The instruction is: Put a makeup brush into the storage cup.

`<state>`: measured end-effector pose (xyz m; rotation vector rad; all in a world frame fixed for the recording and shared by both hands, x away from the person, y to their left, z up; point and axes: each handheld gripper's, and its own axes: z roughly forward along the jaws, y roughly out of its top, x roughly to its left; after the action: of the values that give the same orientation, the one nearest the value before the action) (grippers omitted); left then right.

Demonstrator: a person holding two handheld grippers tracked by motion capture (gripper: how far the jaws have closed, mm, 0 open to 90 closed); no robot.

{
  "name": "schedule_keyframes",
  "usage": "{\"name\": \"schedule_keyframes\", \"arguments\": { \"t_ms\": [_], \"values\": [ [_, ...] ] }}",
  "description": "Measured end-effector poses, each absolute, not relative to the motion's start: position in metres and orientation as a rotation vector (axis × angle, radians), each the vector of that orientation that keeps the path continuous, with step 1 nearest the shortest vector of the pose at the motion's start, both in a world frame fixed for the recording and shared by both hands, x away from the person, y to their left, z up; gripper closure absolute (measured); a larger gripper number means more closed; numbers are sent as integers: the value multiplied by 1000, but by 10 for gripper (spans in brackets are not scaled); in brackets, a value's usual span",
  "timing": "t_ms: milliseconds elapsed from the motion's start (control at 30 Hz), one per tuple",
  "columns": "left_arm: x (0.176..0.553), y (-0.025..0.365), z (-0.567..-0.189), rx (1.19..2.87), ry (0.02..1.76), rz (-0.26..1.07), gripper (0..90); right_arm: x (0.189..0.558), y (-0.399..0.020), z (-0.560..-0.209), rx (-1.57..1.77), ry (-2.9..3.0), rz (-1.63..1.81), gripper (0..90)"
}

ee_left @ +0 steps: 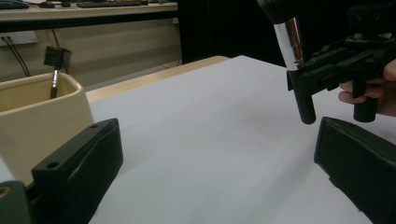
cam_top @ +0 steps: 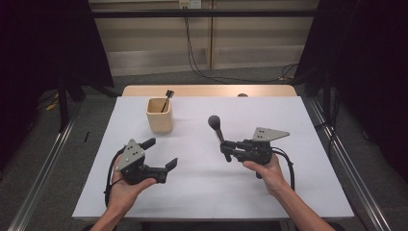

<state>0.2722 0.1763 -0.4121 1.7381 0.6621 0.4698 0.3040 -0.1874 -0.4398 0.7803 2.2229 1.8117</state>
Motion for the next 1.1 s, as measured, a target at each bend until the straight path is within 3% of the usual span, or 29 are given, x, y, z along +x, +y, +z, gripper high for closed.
{"name": "schedule_keyframes", "arguments": {
  "t_ms": [1100],
  "values": [
    [298,102,-403,1715,596,379,55,304,-170,-441,723,2261,1833,754]
  ]
}}
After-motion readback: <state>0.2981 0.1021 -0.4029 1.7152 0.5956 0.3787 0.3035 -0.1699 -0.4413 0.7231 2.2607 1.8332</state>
